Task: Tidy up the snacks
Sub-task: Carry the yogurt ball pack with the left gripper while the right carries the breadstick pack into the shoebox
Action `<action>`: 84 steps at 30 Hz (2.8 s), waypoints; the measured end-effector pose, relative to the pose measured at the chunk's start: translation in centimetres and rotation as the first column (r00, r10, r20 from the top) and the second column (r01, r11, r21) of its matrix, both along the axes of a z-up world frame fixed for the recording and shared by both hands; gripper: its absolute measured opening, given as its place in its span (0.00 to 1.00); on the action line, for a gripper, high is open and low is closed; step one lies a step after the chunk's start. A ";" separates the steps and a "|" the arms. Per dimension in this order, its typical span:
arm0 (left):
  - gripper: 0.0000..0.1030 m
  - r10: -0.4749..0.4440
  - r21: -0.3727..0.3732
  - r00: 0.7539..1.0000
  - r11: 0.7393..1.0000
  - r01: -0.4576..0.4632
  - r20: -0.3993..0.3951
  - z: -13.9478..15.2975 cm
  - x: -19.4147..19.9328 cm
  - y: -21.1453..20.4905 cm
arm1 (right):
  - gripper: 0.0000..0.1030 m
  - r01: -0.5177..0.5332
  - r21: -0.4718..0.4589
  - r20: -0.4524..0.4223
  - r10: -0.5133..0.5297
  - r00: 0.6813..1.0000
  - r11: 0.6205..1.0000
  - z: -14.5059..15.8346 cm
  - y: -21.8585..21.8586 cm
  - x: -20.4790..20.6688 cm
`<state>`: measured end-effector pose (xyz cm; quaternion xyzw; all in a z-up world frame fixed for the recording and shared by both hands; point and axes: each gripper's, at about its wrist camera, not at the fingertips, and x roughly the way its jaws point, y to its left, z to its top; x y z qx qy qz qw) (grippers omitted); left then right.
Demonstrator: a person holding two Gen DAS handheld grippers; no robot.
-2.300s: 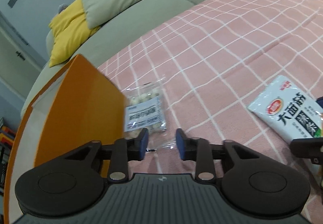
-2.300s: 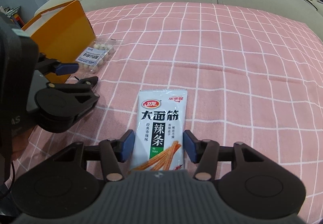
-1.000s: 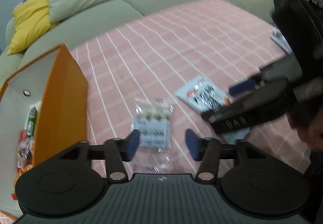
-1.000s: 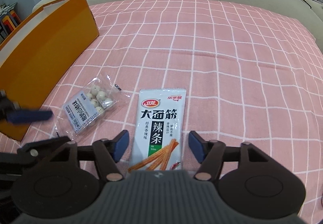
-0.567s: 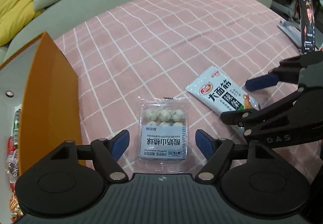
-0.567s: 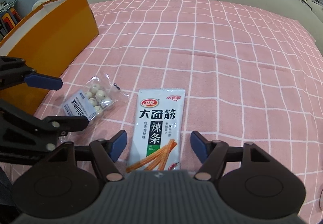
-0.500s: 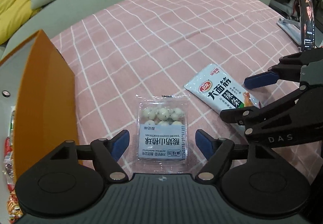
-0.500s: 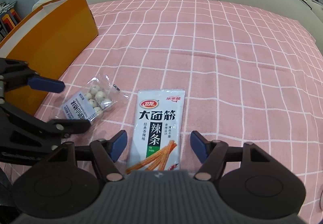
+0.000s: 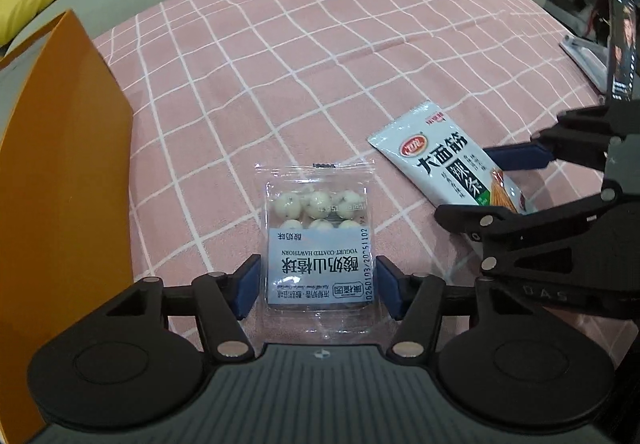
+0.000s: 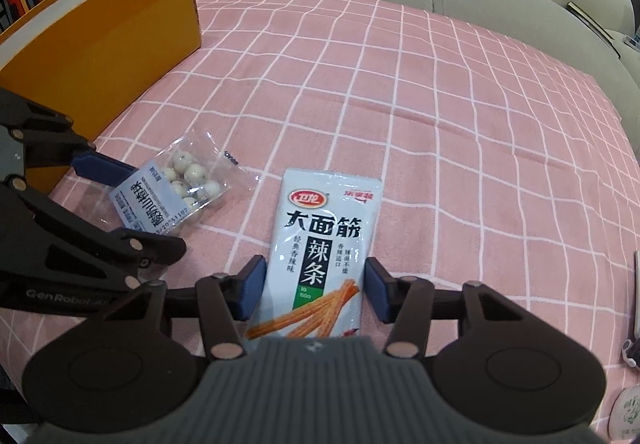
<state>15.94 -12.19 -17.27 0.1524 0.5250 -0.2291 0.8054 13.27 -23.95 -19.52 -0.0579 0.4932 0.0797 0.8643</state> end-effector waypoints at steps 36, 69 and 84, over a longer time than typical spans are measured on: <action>0.65 0.309 -0.216 0.932 0.939 -0.267 0.191 13.6 -3.9 7.8 | 0.45 0.043 0.285 0.135 -0.084 0.987 0.958 12.1 1.5 -4.9; 0.65 0.376 -0.087 0.898 0.927 -0.366 0.227 13.0 6.7 22.9 | 0.44 -0.243 0.176 0.134 0.221 0.966 0.954 14.4 22.4 10.2; 0.65 0.279 0.093 0.942 0.950 -0.299 0.186 7.3 8.7 21.9 | 0.44 -0.435 -0.146 0.069 0.448 0.891 0.888 8.2 25.7 13.7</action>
